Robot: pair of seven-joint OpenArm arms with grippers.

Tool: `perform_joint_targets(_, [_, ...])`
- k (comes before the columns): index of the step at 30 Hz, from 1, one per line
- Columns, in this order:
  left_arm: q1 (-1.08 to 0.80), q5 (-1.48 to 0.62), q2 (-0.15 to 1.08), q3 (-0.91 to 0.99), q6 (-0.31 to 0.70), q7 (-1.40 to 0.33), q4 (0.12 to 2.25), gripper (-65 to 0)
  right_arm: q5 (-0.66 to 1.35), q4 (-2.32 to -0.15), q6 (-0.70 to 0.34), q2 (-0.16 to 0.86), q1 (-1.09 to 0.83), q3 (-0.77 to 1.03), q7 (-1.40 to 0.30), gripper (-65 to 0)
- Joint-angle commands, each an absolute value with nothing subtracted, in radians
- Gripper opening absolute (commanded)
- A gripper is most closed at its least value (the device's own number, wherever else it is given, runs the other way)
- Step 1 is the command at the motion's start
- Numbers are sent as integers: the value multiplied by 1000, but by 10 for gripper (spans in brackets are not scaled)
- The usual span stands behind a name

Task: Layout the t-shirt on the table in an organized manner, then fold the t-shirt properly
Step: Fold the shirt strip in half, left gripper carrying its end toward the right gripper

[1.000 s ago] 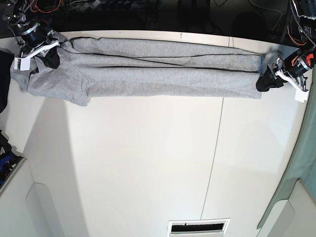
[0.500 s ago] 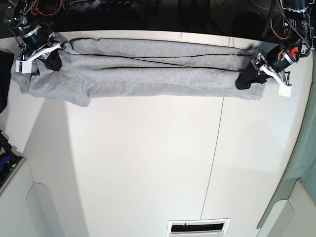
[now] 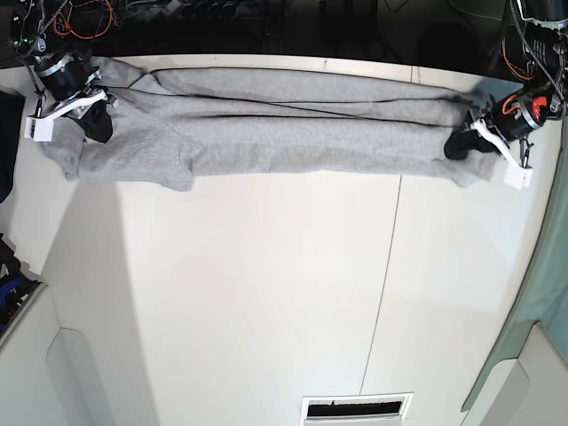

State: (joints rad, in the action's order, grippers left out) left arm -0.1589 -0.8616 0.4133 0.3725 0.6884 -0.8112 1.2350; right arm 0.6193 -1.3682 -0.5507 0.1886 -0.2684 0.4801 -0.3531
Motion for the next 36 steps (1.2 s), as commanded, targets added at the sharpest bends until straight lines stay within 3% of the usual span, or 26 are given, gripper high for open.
perform_joint_targets(1, [-129, -859, 423, 374, 698, -793, 1259, -650, 638, -1382, -569, 214, -252, 484, -337, -650])
perform_joint_targets(10, [20, -743, 482, 374, 675, -799, 1266, -650, 693, -1399, -573, 220, -128, 484, -375, -650])
perform_joint_targets(15, [-36, -740, 508, 373, 635, -833, 1472, -650, 700, -1402, -574, 221, -91, 484, -378, -650])
perform_joint_targets(20, [-132, -738, 387, 324, 568, -867, 1743, -650, 701, -1402, -574, 246, -92, 484, -405, -650])
perform_joint_targets(27, [-133, -484, 234, 38, 515, -772, 1756, -650, 741, -1419, -583, 297, -112, 514, -442, -650])
perform_joint_targets(28, [-129, -449, 223, 4, 506, -766, 1749, -629, 760, -1420, -582, 300, -114, 523, -467, -650])
perform_joint_targets(29, [-123, -418, 213, -28, 504, -765, 1740, -548, 781, -1420, -580, 300, -114, 534, -503, -650])
perform_joint_targets(30, [-118, -396, 207, -57, 501, -765, 1729, -453, 803, -1420, -580, 300, -114, 543, -544, -632])
perform_joint_targets(32, [-113, -368, 193, -94, 484, -751, 1706, -304, 820, -1420, -580, 300, -116, 547, -625, -466])
perform_joint_targets(34, [-113, -353, 173, -113, 469, -738, 1686, -270, 820, -1420, -579, 300, -126, 547, -691, -332])
perform_joint_targets(36, [-114, -347, 146, -117, 456, -741, 1675, -270, 843, -1420, -579, 303, -148, 546, -720, -280])
